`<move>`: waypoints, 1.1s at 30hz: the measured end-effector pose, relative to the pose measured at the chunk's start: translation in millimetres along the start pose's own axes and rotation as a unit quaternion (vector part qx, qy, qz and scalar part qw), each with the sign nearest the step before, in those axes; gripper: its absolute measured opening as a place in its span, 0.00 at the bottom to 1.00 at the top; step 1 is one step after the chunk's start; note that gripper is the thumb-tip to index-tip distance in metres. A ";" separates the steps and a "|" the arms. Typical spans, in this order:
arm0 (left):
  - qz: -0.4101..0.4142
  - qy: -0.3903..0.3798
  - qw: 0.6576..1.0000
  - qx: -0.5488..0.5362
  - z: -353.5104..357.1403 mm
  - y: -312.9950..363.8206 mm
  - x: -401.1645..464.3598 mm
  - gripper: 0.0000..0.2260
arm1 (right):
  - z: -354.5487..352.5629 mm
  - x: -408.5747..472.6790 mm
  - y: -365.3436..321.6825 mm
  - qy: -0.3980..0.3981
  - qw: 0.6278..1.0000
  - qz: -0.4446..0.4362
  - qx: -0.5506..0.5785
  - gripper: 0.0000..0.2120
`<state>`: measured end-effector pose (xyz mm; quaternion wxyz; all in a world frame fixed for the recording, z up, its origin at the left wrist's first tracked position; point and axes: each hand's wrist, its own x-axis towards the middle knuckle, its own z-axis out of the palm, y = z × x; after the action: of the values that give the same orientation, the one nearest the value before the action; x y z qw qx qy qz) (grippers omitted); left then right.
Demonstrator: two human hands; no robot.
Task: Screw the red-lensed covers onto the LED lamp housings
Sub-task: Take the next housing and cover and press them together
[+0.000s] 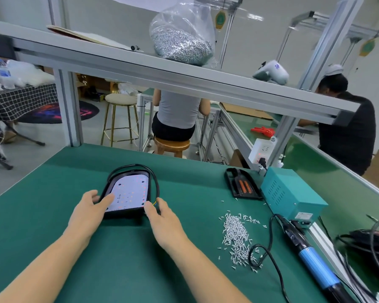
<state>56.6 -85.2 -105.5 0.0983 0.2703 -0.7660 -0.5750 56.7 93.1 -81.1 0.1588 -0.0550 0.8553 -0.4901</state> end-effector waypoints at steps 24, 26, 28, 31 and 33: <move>-0.009 -0.033 0.999 0.018 11.7 7.7 -12.4 0.26 | 2.9 21.2 0.2 0.012 0.989 0.076 0.129 0.14; -0.013 -0.043 0.999 0.014 11.5 7.6 -11.0 0.26 | 1.0 20.8 1.0 0.008 0.987 0.079 0.138 0.20; -0.020 -0.049 0.999 0.013 10.7 7.6 -11.0 0.28 | -1.3 19.0 1.2 0.004 0.986 0.075 0.152 0.21; -0.031 -0.065 0.997 -0.003 10.4 8.7 -12.5 0.28 | -3.8 17.2 2.0 0.006 0.981 0.085 0.174 0.21; -0.041 -0.090 0.995 -0.012 12.2 10.3 -15.1 0.31 | -5.4 15.1 2.9 -0.010 0.976 0.077 0.205 0.12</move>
<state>60.5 -65.2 -97.4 0.0084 0.2475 -0.7529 -0.6097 40.9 95.3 -84.3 0.2125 0.0394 0.7366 -0.6408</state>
